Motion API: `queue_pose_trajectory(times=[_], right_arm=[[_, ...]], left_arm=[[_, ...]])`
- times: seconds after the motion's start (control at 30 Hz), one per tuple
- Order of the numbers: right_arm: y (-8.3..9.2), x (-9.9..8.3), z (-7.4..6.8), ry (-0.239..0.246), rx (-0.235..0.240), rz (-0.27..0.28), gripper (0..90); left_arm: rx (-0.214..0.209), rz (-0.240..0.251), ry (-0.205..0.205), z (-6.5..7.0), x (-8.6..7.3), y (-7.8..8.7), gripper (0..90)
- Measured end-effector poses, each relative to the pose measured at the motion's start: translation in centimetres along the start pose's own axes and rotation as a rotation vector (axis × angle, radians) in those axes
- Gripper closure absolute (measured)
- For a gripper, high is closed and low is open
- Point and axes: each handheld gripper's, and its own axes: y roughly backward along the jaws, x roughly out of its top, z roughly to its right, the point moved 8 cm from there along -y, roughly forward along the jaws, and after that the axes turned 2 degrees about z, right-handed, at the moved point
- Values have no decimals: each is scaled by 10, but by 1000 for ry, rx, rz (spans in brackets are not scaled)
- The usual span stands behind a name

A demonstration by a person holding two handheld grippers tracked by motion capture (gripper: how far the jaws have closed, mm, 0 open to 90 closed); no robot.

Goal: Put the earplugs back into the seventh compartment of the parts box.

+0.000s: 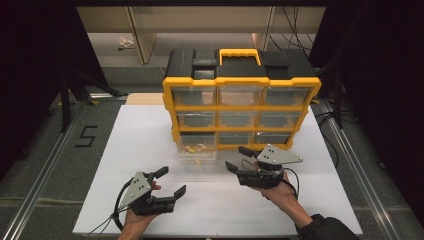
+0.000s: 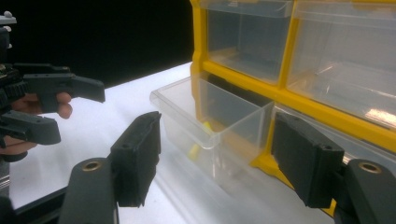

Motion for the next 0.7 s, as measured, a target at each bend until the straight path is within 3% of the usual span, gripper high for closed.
queue_pose_trajectory(times=[0.7], right_arm=[[15,-10,2,2,-10,23,335]], left_arm=[[-7,-2,-1,1,0,0,157]])
